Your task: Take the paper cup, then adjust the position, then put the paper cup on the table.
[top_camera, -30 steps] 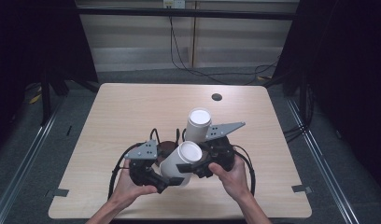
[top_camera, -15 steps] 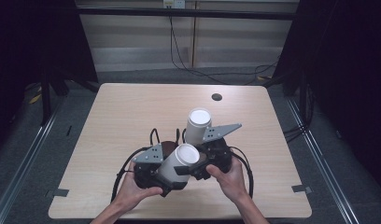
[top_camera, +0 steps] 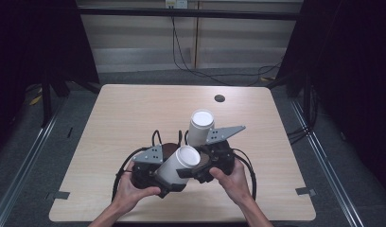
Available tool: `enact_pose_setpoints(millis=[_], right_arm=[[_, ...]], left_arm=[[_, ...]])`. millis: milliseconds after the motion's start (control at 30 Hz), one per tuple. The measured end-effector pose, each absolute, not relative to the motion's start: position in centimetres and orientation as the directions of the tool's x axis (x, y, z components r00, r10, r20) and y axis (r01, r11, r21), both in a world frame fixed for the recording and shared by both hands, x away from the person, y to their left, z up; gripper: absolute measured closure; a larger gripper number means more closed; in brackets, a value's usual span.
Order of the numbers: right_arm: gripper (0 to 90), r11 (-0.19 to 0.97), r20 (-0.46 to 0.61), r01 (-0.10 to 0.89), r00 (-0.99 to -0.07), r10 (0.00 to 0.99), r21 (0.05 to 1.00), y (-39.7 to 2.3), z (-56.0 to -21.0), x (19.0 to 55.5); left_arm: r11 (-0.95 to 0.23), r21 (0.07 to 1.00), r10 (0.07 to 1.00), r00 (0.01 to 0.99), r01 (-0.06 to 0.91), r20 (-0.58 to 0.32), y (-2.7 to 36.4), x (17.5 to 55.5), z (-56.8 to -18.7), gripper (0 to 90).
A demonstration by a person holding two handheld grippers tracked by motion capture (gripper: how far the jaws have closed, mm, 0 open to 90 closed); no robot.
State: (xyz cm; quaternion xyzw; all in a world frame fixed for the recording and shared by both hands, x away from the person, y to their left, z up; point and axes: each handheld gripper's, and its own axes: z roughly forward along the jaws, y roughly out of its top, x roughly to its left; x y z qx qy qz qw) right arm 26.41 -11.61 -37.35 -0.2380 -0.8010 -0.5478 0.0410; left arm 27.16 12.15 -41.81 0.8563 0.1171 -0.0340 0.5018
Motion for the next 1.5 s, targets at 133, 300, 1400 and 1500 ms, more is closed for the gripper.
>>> enact_pose_setpoints(millis=[133, 300, 1400, 1500], right_arm=[[14.1, 0.283, 0.319, 0.422, -0.882, 0.347, 0.861, -12.0, -37.4, 26.3], [14.1, 0.267, 0.301, 0.414, -0.876, 0.376, 0.87, -13.4, -37.2, 25.7], [14.7, 0.562, 0.256, 0.403, -0.911, 0.324, 0.722, -12.8, -39.2, 26.2], [14.9, 0.61, 0.252, 0.397, -0.916, 0.313, 0.685, -12.4, -39.5, 26.2]], left_arm=[[-0.474, 0.848, 0.18, 0.969, 0.236, -0.169, 12.5, 27.3, -41.7, 15.3], [-0.485, 0.834, 0.203, 0.961, 0.265, -0.188, 13.3, 27.6, -41.5, 15.1], [-0.756, 0.623, 0.178, 0.979, 0.201, -0.099, 13.2, 27.8, -41.3, 15.4], [-0.766, 0.611, 0.188, 0.979, 0.199, -0.082, 12.9, 27.7, -41.5, 15.4]])
